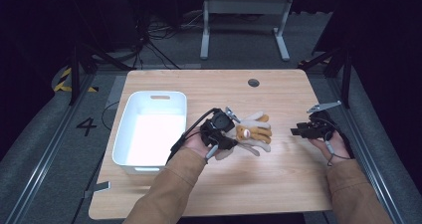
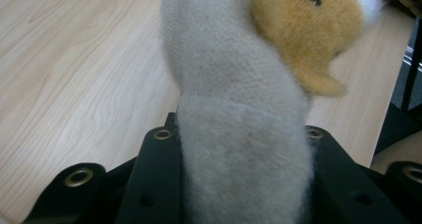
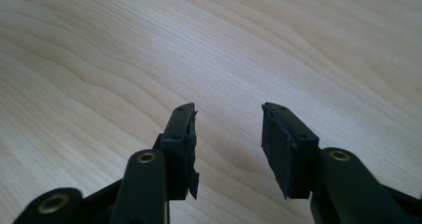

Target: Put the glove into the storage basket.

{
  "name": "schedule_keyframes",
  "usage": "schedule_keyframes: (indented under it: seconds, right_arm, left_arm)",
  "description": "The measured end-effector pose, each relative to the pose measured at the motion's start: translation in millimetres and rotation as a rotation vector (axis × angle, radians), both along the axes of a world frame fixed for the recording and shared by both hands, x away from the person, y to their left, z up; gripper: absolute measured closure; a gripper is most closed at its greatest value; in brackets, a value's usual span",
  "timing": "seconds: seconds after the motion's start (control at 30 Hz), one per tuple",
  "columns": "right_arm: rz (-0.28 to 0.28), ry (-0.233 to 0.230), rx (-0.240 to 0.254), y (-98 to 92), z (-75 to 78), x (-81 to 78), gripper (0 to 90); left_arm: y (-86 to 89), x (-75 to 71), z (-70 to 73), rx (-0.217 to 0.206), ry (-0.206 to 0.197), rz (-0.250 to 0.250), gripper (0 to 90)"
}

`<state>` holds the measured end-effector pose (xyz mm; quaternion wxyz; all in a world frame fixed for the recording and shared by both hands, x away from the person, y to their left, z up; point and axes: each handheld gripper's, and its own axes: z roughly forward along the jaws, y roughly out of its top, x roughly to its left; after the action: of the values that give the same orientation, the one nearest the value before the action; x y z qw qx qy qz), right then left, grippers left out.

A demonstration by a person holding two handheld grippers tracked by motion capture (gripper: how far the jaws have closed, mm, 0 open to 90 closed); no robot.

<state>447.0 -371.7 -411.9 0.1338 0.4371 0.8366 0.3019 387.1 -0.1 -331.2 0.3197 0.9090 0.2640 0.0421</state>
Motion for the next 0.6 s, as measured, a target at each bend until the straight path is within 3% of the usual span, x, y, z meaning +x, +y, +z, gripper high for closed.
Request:
schedule_keyframes:
  seconds: [0.23,0.37,0.6]
  right_arm:
    - [-0.005,0.011,0.013,2.1,0.1,3.9,57.4]
    - [-0.036,0.017,0.018,-1.9,-0.6,0.5,56.6]
    - [-0.073,0.018,0.033,-8.2,-1.4,-3.3,55.3]
  left_arm:
    - [14.1,6.4,7.5,-0.034,0.012,0.084,69.4]
    - [14.2,7.0,12.3,0.008,0.000,0.113,69.4]
    - [20.6,12.4,21.6,-0.001,-0.014,0.197,69.3]
